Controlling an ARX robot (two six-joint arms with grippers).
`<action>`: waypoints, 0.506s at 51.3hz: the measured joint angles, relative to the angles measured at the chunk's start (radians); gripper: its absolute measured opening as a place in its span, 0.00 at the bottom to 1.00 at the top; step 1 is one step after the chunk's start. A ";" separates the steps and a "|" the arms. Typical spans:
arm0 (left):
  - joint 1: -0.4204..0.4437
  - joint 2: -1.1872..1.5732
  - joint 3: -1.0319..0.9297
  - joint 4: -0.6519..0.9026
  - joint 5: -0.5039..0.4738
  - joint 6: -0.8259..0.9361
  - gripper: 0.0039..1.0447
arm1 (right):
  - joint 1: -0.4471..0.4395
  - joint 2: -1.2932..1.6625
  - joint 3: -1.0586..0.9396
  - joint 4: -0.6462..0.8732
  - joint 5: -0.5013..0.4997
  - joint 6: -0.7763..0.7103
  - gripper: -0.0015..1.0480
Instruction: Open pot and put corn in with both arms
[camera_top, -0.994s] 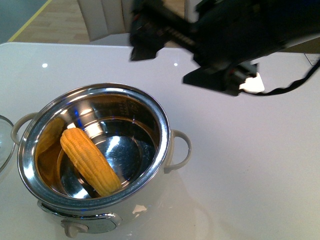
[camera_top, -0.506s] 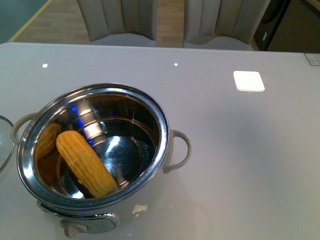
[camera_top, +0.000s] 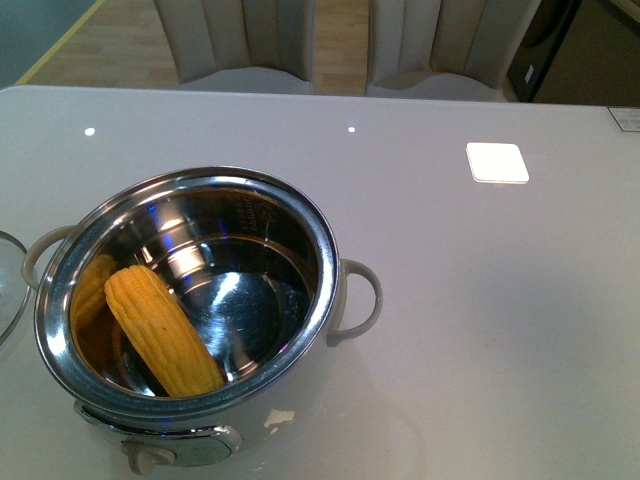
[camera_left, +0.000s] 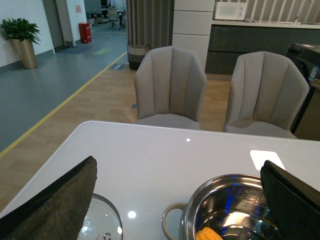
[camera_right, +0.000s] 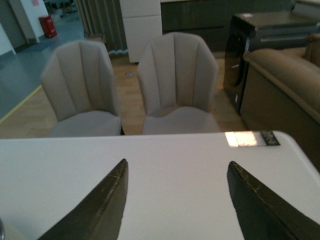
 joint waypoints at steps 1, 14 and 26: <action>0.000 0.000 0.000 0.000 0.000 0.000 0.93 | 0.000 -0.016 -0.013 0.005 0.001 -0.010 0.50; 0.000 0.000 0.000 0.000 0.000 0.000 0.93 | 0.003 -0.158 -0.130 -0.024 0.001 -0.043 0.02; 0.000 0.000 0.000 0.000 0.000 0.000 0.93 | 0.003 -0.270 -0.181 -0.088 0.001 -0.043 0.02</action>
